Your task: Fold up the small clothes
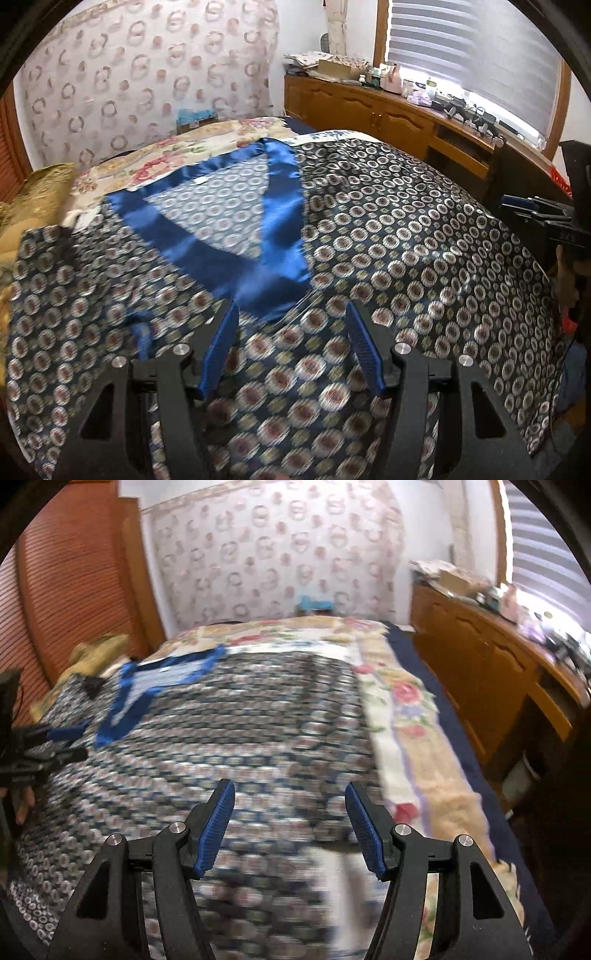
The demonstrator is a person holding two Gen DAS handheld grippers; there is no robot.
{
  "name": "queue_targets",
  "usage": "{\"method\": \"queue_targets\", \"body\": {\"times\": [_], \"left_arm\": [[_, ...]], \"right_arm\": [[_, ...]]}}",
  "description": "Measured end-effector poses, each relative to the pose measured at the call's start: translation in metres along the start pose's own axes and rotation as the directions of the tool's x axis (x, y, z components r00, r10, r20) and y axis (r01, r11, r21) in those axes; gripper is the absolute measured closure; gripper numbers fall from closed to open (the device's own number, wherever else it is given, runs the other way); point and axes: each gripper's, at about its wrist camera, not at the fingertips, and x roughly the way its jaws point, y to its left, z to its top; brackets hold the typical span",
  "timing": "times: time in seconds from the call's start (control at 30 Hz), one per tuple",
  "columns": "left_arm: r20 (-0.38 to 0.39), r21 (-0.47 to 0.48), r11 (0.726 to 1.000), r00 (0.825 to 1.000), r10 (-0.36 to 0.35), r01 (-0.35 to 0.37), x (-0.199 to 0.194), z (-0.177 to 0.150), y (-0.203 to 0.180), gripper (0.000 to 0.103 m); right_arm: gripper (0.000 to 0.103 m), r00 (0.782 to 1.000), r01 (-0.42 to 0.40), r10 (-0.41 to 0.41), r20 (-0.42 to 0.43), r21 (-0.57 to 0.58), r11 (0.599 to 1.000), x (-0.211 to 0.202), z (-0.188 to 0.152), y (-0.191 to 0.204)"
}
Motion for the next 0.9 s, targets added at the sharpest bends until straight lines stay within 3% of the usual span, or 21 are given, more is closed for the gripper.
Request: {"method": "queue_targets", "body": {"times": [0.17,0.4,0.5,0.67,0.8,0.9], "left_arm": [[-0.026,-0.008,0.999,0.999,-0.031,0.031,0.019,0.014,-0.008,0.043],[-0.061,0.036,0.998,0.997,-0.041,0.044,0.040,0.030,-0.027,0.043],[-0.065,0.066,0.997,0.997,-0.031,0.036,0.046,0.032,-0.037,0.043],[-0.061,0.083,0.996,0.998,-0.028,0.033,0.046,0.031,-0.043,0.042],[-0.077,0.112,0.992,0.996,-0.047,0.056,0.050,0.030,-0.049,0.022],[-0.080,0.118,0.992,0.996,-0.039,0.049,0.050,0.030,-0.051,0.019]], "right_arm": [[0.039,1.000,0.001,0.002,-0.031,0.089,0.996,0.012,-0.001,-0.042],[0.043,0.994,-0.067,0.081,-0.076,0.171,0.983,0.027,0.000,-0.072],[0.050,0.988,-0.091,0.111,-0.104,0.179,0.980,0.034,0.002,-0.073],[0.070,0.982,-0.120,0.143,-0.124,0.171,0.978,0.037,0.001,-0.069],[0.086,0.988,-0.088,0.105,-0.115,0.141,0.986,0.034,0.003,-0.065],[0.097,0.992,-0.048,0.060,-0.110,0.110,0.993,0.030,0.005,-0.066]]}}
